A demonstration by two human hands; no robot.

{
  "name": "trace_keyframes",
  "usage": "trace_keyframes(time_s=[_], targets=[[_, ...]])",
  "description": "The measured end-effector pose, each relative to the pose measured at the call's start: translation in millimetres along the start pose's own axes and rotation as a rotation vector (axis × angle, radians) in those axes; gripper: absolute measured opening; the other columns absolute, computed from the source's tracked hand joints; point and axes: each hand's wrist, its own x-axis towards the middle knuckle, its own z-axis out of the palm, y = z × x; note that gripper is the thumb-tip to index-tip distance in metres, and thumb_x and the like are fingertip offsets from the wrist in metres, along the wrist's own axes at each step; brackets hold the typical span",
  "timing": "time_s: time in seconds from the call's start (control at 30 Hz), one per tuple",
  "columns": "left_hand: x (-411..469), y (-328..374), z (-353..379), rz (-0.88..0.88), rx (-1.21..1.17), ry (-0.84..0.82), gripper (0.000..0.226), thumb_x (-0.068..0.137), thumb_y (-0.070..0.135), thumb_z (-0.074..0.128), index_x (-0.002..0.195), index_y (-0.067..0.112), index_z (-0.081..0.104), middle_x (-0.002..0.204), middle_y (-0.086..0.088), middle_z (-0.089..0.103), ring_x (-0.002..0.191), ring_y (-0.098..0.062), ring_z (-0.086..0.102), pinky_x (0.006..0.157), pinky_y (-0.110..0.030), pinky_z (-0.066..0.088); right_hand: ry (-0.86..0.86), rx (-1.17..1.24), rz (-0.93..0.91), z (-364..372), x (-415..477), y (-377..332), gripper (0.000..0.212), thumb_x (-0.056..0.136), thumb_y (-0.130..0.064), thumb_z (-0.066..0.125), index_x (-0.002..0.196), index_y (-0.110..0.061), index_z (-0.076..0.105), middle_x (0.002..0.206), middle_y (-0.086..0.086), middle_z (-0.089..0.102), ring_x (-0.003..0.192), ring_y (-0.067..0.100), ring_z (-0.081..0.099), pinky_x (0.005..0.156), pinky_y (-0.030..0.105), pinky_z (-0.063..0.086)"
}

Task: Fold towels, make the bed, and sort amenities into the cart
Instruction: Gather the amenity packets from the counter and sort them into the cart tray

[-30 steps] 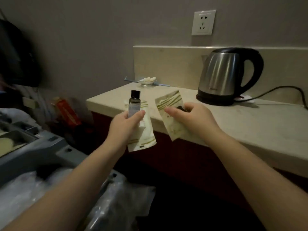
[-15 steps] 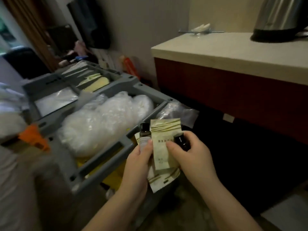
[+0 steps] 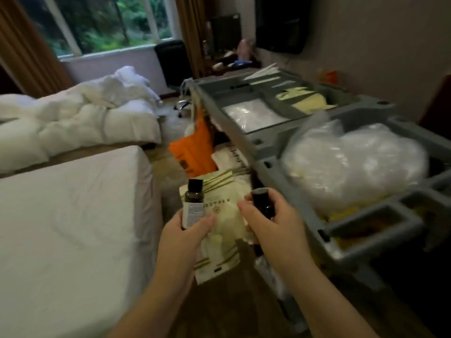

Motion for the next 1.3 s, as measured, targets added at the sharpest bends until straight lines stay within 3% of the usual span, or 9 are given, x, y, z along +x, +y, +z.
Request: trace_keyframes(time_s=[0.17, 0.3, 0.47, 0.6, 0.7, 0.87, 1.03, 1.17, 1.3], targets=[[70, 5, -78, -0.033, 0.005, 0.051, 0.013, 0.087, 0.012, 0.063, 0.098, 0.017, 0.066, 0.087, -0.006, 0.074, 0.076, -0.023, 0.072, 0.063, -0.037, 0.056, -0.053, -0.143, 0.043, 82, 49, 9, 0.014, 0.084, -0.035, 0.066, 0.093, -0.038, 0.056, 0.083, -0.014, 0.064, 0.071, 0.001, 0.062, 0.061, 0.02, 0.052], [128, 2, -82, -0.067, -0.016, 0.001, 0.013, 0.086, 0.01, 0.063, 0.095, 0.019, 0.066, 0.085, -0.003, 0.074, 0.078, -0.023, 0.072, 0.071, -0.042, 0.057, 0.03, -0.184, 0.104, 91, 106, 18, 0.017, 0.089, -0.027, 0.063, 0.095, -0.037, 0.051, 0.084, -0.01, 0.06, 0.059, -0.004, 0.057, 0.051, 0.013, 0.047], [232, -5, -65, -0.113, -0.005, -0.109, 0.013, 0.086, 0.009, 0.064, 0.096, 0.017, 0.067, 0.09, -0.007, 0.074, 0.084, -0.028, 0.071, 0.081, -0.052, 0.055, 0.189, -0.233, 0.127, 90, 206, 51, 0.012, 0.092, -0.026, 0.058, 0.091, -0.036, 0.05, 0.088, 0.001, 0.06, 0.073, 0.013, 0.056, 0.072, 0.036, 0.053], [329, 8, -49, -0.102, 0.026, -0.114, 0.014, 0.086, 0.011, 0.065, 0.098, 0.019, 0.068, 0.094, -0.007, 0.073, 0.089, -0.03, 0.07, 0.085, -0.055, 0.053, 0.23, -0.219, 0.109, 110, 315, 68, 0.01, 0.093, -0.03, 0.056, 0.102, -0.032, 0.053, 0.092, -0.003, 0.061, 0.081, 0.012, 0.059, 0.07, 0.031, 0.052], [408, 40, -54, -0.053, 0.053, -0.078, 0.011, 0.086, 0.013, 0.065, 0.094, 0.021, 0.068, 0.092, -0.006, 0.074, 0.087, -0.028, 0.07, 0.084, -0.055, 0.054, 0.218, -0.18, 0.021, 138, 408, 49, 0.012, 0.092, -0.032, 0.057, 0.1, -0.038, 0.051, 0.097, -0.007, 0.061, 0.087, 0.009, 0.059, 0.073, 0.027, 0.05], [522, 77, -58, 0.017, 0.015, 0.003, 0.009, 0.088, 0.013, 0.063, 0.092, 0.021, 0.065, 0.09, -0.004, 0.073, 0.083, -0.024, 0.071, 0.072, -0.04, 0.058, 0.192, -0.294, -0.127, 176, 536, 18, 0.026, 0.092, -0.037, 0.058, 0.115, -0.031, 0.051, 0.11, -0.006, 0.058, 0.088, 0.0, 0.054, 0.062, 0.013, 0.037], [643, 81, -39, -0.036, 0.006, -0.061, 0.013, 0.087, 0.012, 0.064, 0.1, 0.015, 0.065, 0.097, -0.012, 0.072, 0.088, -0.03, 0.07, 0.083, -0.053, 0.055, 0.184, -0.361, -0.162, 189, 641, 24, 0.026, 0.09, -0.038, 0.06, 0.114, -0.031, 0.053, 0.109, -0.007, 0.059, 0.095, 0.006, 0.056, 0.076, 0.023, 0.048], [748, 90, -6, -0.037, 0.022, -0.218, 0.013, 0.088, 0.014, 0.064, 0.101, 0.016, 0.065, 0.095, -0.008, 0.073, 0.086, -0.027, 0.071, 0.08, -0.049, 0.056, 0.36, -0.408, -0.12, 169, 719, 40, 0.032, 0.089, -0.033, 0.063, 0.119, -0.03, 0.053, 0.102, -0.015, 0.057, 0.087, -0.003, 0.053, 0.069, 0.011, 0.043], [837, 122, 35, -0.012, 0.1, -0.405, 0.011, 0.088, 0.017, 0.064, 0.096, 0.023, 0.063, 0.095, -0.004, 0.072, 0.082, -0.022, 0.07, 0.072, -0.043, 0.057, 0.658, -0.329, -0.011, 138, 769, 47, 0.034, 0.089, -0.028, 0.065, 0.116, -0.038, 0.046, 0.108, -0.011, 0.057, 0.094, 0.004, 0.056, 0.068, 0.013, 0.045]])
